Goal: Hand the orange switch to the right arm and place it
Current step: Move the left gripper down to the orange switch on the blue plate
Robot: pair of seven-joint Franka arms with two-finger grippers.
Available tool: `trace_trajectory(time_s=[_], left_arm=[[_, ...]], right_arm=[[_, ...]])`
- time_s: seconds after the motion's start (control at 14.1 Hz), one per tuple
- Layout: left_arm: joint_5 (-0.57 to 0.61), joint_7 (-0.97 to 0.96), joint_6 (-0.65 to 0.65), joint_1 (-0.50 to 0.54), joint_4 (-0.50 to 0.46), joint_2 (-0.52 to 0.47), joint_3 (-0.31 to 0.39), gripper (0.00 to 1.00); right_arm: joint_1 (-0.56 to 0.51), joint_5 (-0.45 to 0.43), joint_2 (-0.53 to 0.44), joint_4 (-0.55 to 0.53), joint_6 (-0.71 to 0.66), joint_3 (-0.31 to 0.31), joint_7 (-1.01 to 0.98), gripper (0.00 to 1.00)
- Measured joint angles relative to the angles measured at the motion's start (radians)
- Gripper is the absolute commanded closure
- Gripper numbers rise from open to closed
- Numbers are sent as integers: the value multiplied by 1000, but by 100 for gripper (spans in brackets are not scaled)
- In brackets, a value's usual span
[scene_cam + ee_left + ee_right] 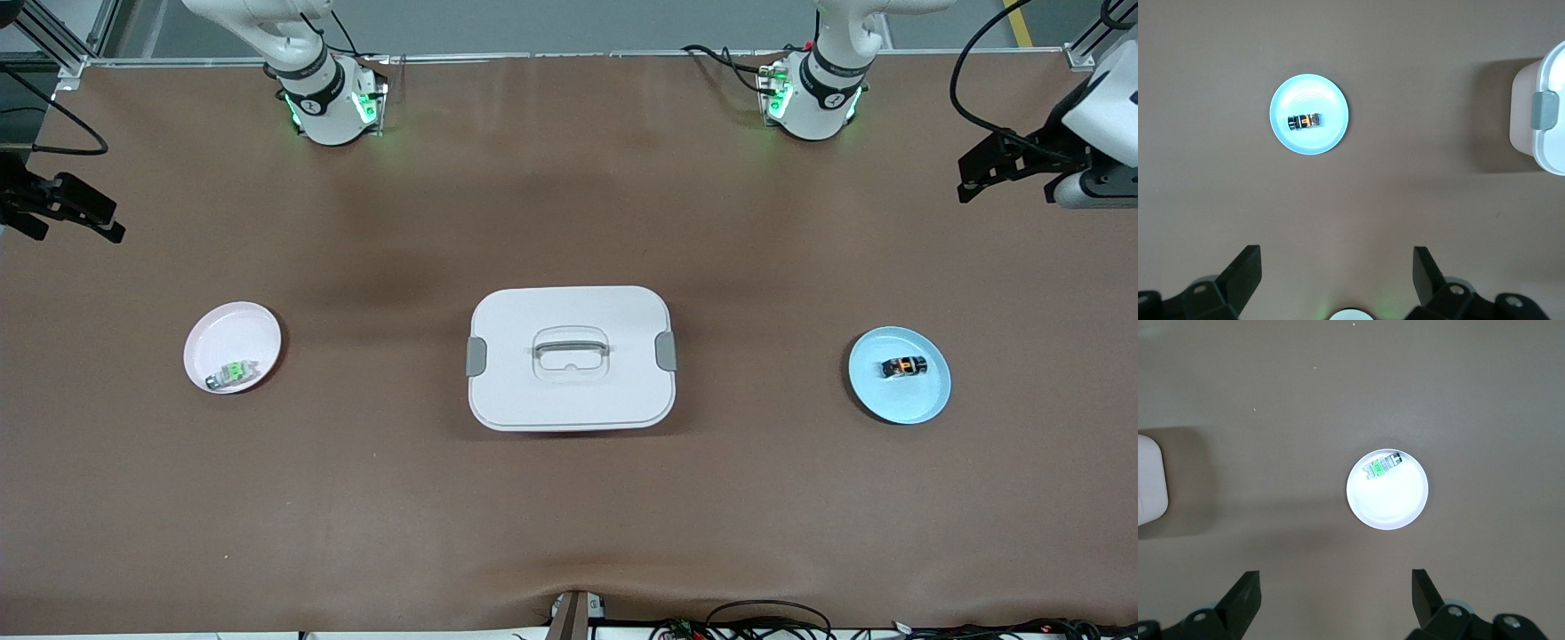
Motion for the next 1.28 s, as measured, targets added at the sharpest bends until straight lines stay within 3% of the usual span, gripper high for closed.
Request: trace_trajectory(time_s=[0.71, 0.92, 1.28], left_arm=[[2, 6, 50, 30, -6, 54, 20, 0], [2, 8, 155, 55, -45, 108, 23, 0], [3, 9, 448, 68, -240, 175, 23, 0]], right_arm=[[0, -3, 0, 0, 0, 0, 0, 0], [0, -3, 0, 0, 0, -1, 0, 0], [0, -5, 0, 1, 0, -1, 0, 0]])
